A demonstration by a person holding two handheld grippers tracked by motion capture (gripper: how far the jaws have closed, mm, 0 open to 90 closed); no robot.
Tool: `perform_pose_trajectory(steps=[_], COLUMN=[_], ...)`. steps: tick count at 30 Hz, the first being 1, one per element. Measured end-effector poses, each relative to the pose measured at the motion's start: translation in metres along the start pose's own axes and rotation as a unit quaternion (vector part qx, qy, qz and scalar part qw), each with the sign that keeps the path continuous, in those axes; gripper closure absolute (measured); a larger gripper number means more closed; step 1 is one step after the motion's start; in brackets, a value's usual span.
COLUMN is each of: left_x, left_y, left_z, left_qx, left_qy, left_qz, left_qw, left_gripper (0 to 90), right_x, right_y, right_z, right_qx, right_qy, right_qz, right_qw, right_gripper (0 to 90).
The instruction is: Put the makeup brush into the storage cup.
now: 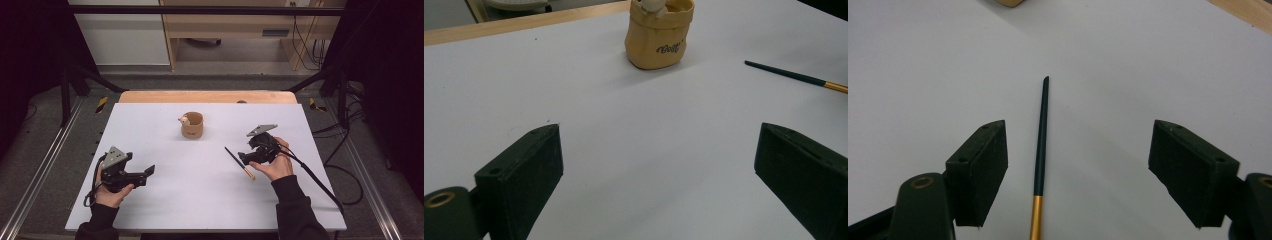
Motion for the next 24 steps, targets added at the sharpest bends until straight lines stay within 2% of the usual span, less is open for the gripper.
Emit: perform_pose_trajectory(steps=[6,16,24], left_x=[0.001,0.002,0.003], left_y=[-0.001,-0.003,-0.003], left_z=[0.000,0.002,0.001], left_qx=[0.003,0.006,0.006], left_qy=[0.000,-0.002,-0.003], left_qz=[-0.003,-0.007,-0.008], left_qw=[1.0000,1.0000,0.9999], left_gripper=[4.9,4.9,4.9], right_x=[0.008,0.016,0.022], right_y=[0.001,-0.005,-0.010], right_z=[-0.003,-0.006,-0.009], right_qx=[0.001,0.012,0.012], right_qy=[0.007,0.018,0.027], right_qz=[-0.014,-0.046,-0.064], right_qw=[0.9999,0.9987,0.9975], right_gripper=[28.7,36.2,40.3])
Point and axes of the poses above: each handheld gripper's, and its own axes: x roughly forward along the jaws, y roughly out of its top, z roughly to its right, the point moved 8 cm from there along x, roughly forward along the jaws, and after that the axes turned 10 degrees about z, right-handed, at the moved point
